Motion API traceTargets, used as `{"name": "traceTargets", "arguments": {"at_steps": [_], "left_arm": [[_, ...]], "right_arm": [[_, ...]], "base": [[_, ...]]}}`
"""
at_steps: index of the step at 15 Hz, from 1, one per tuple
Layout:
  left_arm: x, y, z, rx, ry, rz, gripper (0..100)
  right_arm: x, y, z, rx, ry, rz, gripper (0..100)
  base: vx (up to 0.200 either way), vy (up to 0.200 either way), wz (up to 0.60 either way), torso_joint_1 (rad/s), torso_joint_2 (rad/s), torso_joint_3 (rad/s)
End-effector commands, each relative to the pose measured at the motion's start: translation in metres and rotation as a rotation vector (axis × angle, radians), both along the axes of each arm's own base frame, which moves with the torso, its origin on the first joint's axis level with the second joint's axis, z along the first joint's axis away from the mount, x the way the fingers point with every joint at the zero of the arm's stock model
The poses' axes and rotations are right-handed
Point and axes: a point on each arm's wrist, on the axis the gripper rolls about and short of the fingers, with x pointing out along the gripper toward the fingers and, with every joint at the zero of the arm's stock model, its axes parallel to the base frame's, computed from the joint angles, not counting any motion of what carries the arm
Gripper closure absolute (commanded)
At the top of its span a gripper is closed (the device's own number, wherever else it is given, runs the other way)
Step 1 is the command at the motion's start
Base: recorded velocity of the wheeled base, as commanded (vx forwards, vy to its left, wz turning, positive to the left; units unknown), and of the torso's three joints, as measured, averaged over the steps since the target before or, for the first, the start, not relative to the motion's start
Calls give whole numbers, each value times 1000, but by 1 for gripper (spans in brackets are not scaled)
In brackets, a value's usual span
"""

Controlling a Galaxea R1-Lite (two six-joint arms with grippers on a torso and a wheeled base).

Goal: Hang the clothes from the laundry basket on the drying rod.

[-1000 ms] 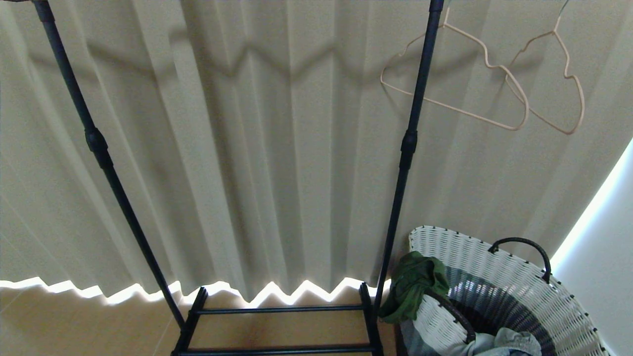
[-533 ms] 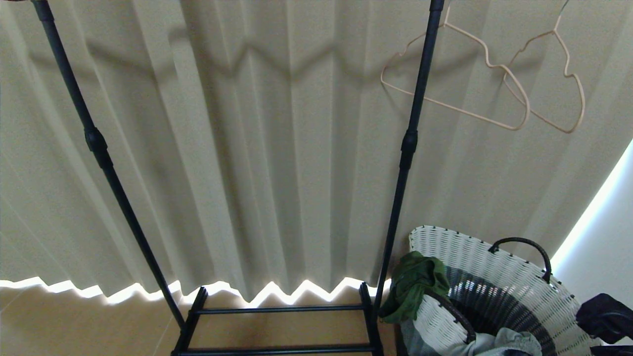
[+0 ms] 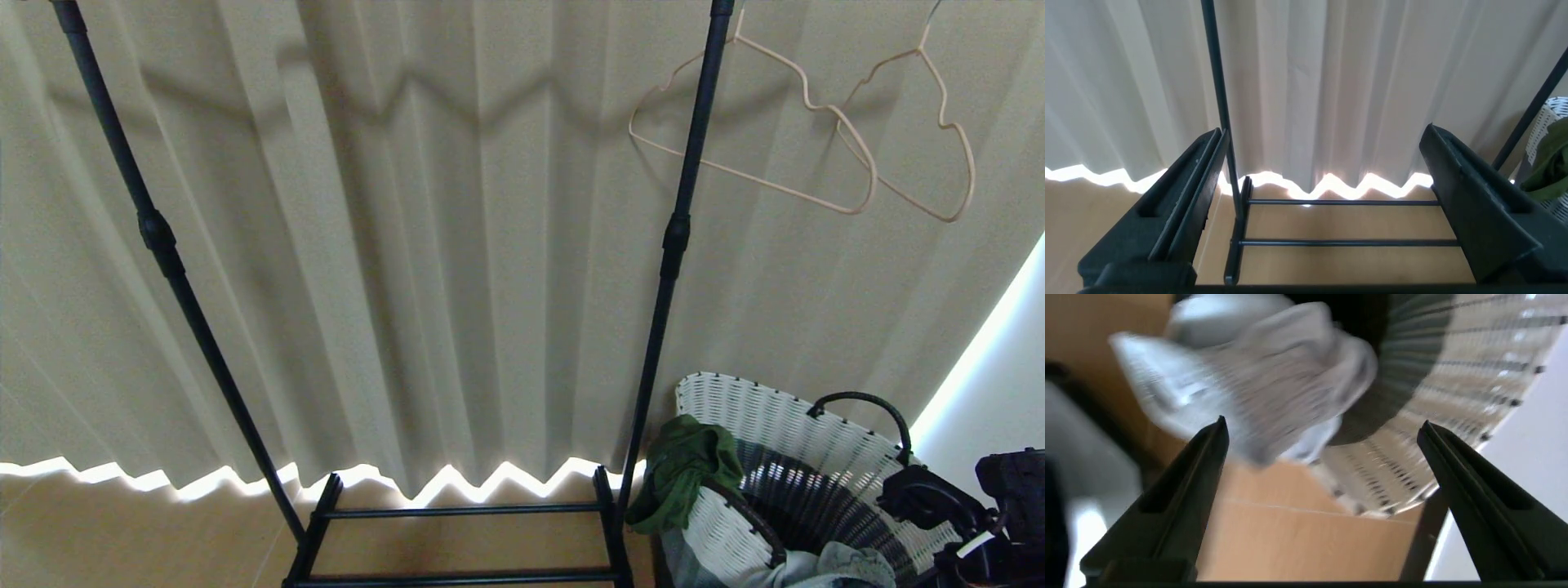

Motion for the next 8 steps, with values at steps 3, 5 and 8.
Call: {"name": "traceTargets", "arguments": {"at_steps": [3,5,8], "left_arm": [[0,0,0,-1,1,1,0],[0,0,0,1,1,1,0],[0,0,0,-1,1,1,0]], "right_arm": [[16,-12,-23,-3,30,-35,0],[18,-12,-25,0,16,-31,0],[23,-13,-30,-2,-12,-33,0]], "base": [[0,0,0,0,0,0],[0,0,0,0,0,0],[0,0,0,0,0,0]]}}
